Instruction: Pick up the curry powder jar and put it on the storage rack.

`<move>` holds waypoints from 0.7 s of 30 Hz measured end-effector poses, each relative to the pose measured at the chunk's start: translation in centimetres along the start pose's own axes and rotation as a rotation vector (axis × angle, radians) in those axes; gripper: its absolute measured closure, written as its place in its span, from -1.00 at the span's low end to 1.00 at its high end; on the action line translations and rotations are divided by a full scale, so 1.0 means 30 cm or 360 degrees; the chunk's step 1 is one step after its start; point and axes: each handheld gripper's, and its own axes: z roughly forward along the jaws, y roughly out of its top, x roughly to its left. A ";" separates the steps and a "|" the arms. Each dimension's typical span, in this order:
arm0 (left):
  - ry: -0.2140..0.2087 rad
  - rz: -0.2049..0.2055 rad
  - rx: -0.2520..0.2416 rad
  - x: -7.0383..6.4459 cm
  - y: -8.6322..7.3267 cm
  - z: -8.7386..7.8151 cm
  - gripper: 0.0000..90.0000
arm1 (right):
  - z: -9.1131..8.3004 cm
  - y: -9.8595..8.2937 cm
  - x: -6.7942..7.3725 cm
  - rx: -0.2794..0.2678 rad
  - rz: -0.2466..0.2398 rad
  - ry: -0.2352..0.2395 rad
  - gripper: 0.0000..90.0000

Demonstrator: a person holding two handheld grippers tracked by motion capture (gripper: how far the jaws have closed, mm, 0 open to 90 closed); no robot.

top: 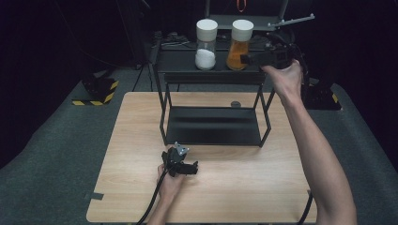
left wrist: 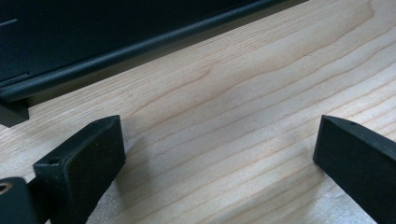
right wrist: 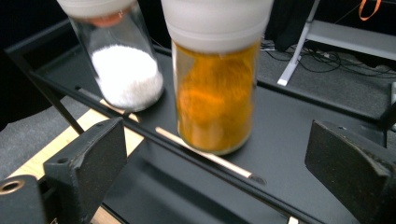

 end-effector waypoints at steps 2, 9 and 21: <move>0.0000 0.0002 0.0002 0.000 0.001 0.000 -0.96 | -0.001 -0.007 -0.008 0.0007 0.0007 0.0008 -0.89; 0.0000 -0.0004 -0.0002 0.000 -0.001 0.000 -0.96 | -0.020 -0.078 -0.036 -0.0025 0.0001 0.0004 -0.88; 0.0000 -0.0003 -0.0004 0.000 -0.001 0.001 -0.96 | -0.040 -0.183 -0.063 -0.0040 -0.0006 0.0032 -0.88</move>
